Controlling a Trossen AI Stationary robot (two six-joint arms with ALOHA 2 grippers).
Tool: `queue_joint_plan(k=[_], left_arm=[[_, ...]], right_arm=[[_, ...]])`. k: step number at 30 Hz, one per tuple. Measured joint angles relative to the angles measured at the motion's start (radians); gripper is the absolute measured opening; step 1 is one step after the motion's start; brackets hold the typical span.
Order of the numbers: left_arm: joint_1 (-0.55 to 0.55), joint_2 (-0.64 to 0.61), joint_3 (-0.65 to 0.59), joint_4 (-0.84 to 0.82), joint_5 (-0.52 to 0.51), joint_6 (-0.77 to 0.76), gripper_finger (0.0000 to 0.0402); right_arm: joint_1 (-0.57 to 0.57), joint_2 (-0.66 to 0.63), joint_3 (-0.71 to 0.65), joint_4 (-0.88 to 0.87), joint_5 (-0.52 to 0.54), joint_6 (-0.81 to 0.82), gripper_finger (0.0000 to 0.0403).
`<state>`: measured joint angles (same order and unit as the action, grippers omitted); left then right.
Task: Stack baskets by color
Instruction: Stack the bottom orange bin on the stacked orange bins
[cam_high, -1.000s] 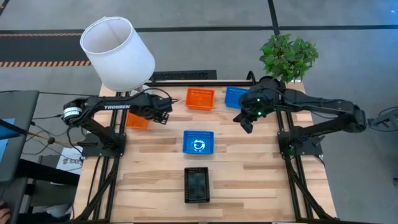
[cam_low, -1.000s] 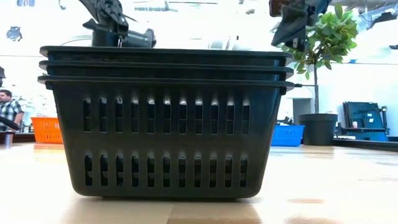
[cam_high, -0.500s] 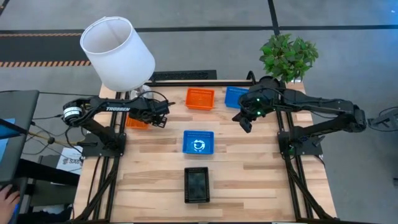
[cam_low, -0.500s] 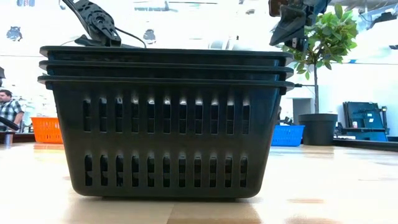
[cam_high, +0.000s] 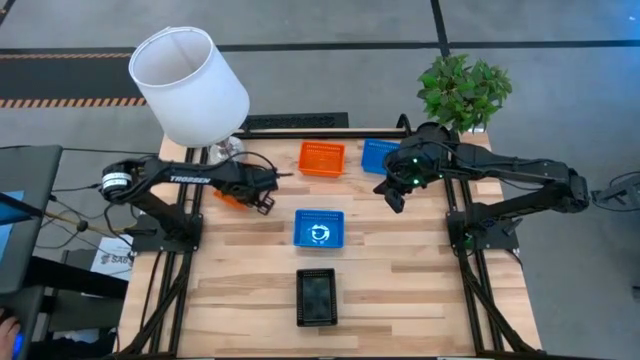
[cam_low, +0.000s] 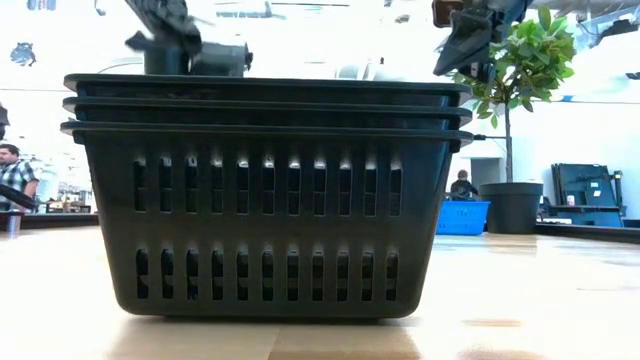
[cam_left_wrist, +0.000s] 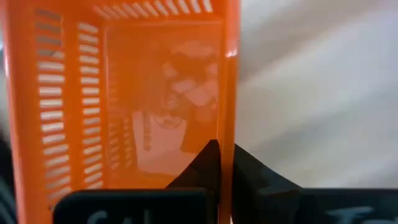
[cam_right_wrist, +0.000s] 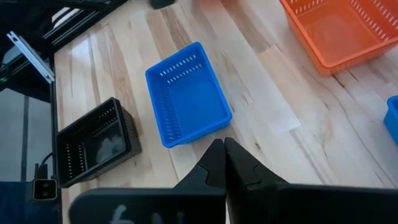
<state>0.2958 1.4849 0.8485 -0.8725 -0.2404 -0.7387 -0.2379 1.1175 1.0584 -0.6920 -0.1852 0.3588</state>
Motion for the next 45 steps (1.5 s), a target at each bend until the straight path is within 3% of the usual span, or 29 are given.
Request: queue_joint_plan(k=[4,10,14,23,28,33,38,45], left_arm=[[-0.111,0.000,0.097,-0.008,-0.001,0.144,0.0000],[-0.190,0.000,0.231,0.019,-0.049,0.525,0.0000],[-0.172,0.006,0.283,0.082,-0.112,0.813,0.0000],[-0.049,0.086,0.290,0.342,-0.044,1.309,0.0000],[0.017,0.201,0.345,0.433,-0.009,1.451,0.0000],[0.068,0.328,0.489,0.370,0.000,1.526,0.0000],[0.100,0.413,0.601,0.313,0.030,1.537,0.0000],[0.108,0.443,0.627,0.295,0.079,1.433,0.0000]], right_arm=[[0.000,0.000,0.000,-0.014,0.000,0.000,0.0008],[0.000,0.000,0.000,-0.013,0.000,0.000,0.0008],[0.002,0.000,0.000,-0.013,0.000,0.009,0.0008],[0.057,0.000,0.000,-0.038,0.012,0.049,0.0008],[0.067,0.000,0.000,-0.044,0.034,0.084,0.0008],[0.068,-0.001,0.000,-0.044,0.034,0.100,0.0008],[0.075,0.000,0.000,-0.060,0.037,0.132,0.0008],[0.112,0.000,0.000,-0.060,0.091,0.154,0.0008]])
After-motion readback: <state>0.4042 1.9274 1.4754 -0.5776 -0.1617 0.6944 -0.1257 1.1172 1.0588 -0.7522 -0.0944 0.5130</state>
